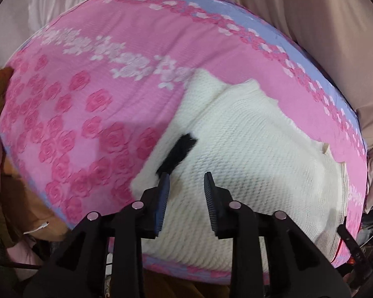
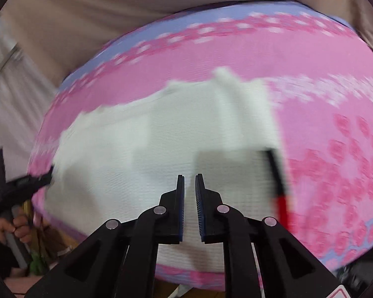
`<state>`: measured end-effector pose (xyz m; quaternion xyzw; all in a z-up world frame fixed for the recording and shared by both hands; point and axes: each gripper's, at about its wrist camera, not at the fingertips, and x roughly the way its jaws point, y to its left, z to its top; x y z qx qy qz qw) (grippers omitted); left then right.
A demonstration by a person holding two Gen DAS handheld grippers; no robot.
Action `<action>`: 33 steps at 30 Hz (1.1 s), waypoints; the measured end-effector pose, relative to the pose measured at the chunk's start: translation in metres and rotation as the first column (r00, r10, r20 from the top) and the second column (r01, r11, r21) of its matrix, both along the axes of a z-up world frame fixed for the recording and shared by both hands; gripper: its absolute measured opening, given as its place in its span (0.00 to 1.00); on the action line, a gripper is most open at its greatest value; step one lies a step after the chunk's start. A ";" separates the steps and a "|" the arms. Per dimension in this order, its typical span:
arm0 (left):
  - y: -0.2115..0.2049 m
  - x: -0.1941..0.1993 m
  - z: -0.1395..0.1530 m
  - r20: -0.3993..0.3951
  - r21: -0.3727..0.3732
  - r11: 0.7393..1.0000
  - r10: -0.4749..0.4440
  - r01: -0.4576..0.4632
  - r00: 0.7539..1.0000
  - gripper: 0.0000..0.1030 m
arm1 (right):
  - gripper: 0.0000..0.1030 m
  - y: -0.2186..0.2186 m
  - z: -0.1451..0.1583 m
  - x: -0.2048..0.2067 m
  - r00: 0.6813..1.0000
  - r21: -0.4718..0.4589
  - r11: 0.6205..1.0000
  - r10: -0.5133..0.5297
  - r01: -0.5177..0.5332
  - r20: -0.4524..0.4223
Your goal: Fold small clothes
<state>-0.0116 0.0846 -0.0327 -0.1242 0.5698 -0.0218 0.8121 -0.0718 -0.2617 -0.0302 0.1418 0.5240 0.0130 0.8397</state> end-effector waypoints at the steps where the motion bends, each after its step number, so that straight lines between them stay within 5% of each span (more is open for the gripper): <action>1: 0.007 -0.003 -0.005 -0.010 -0.020 1.000 0.012 -0.012 1.000 0.27 | 0.12 0.012 -0.012 0.005 0.998 -0.035 0.998 0.044 -0.045 -0.037; 3: 0.026 -0.011 -0.011 -0.036 -0.064 0.995 0.071 -0.073 0.997 0.27 | 0.11 0.027 -0.036 0.012 0.989 -0.069 0.995 0.067 -0.077 -0.135; 5: 0.050 -0.022 -0.009 -0.043 -0.168 0.976 0.136 -0.141 0.990 0.33 | 0.12 0.035 -0.019 0.015 0.993 -0.051 0.995 0.077 -0.082 -0.090; 8: 0.071 -0.036 -0.010 -0.040 -0.245 0.942 0.224 -0.227 0.974 0.58 | 0.12 0.054 0.012 0.030 0.992 -0.014 0.992 0.127 -0.127 -0.007; 11: 0.069 -0.039 -0.027 -0.101 -0.287 0.921 0.245 -0.263 0.964 0.59 | 0.12 0.075 0.007 0.057 0.986 0.030 0.985 0.168 -0.168 -0.021; 14: 0.056 -0.038 -0.048 -0.157 -0.315 0.912 0.224 -0.264 0.962 0.60 | 0.12 0.093 -0.031 0.084 0.976 0.021 0.984 0.180 -0.178 -0.122; 16: 0.049 -0.038 -0.050 -0.130 -0.298 0.916 0.240 -0.268 0.962 0.60 | 0.08 0.095 -0.041 0.079 0.978 0.012 0.985 0.174 -0.174 -0.114; 17: 0.047 -0.036 -0.050 -0.131 -0.284 0.923 0.229 -0.258 0.965 0.56 | 0.08 0.096 -0.041 0.080 0.977 -0.003 0.983 0.185 -0.186 -0.110; 18: 0.046 -0.035 -0.048 -0.124 -0.294 0.924 0.216 -0.244 0.969 0.37 | 0.08 0.097 -0.041 0.081 0.975 -0.007 0.981 0.189 -0.192 -0.115; 20: 0.044 -0.033 -0.043 -0.117 -0.331 0.917 0.192 -0.221 0.974 0.19 | 0.08 0.094 -0.042 0.082 0.974 0.009 0.982 0.190 -0.190 -0.120; 25: -0.005 -0.038 0.040 0.130 -0.281 0.960 0.026 0.011 0.991 0.14 | 0.08 0.067 -0.034 0.068 0.988 0.156 0.983 0.116 -0.099 -0.099; 27: -0.049 -0.041 0.085 0.248 -0.235 0.956 -0.117 0.177 0.962 0.14 | 0.09 0.051 -0.023 0.055 0.994 0.182 0.981 0.082 -0.068 -0.070; 29: -0.093 -0.047 0.115 0.324 -0.200 0.924 -0.250 0.325 0.912 0.14 | 0.09 0.028 -0.008 0.037 0.999 0.192 0.981 0.036 -0.030 -0.031; 31: -0.140 -0.055 0.131 0.364 -0.164 0.870 -0.384 0.464 0.848 0.14 | 0.11 0.000 0.004 0.018 1.000 0.200 0.979 -0.025 0.024 0.001; 33: -0.193 -0.069 0.130 0.373 -0.115 0.790 -0.528 0.603 0.763 0.14 | 0.13 -0.035 0.012 -0.006 0.994 0.199 0.975 -0.109 0.102 0.023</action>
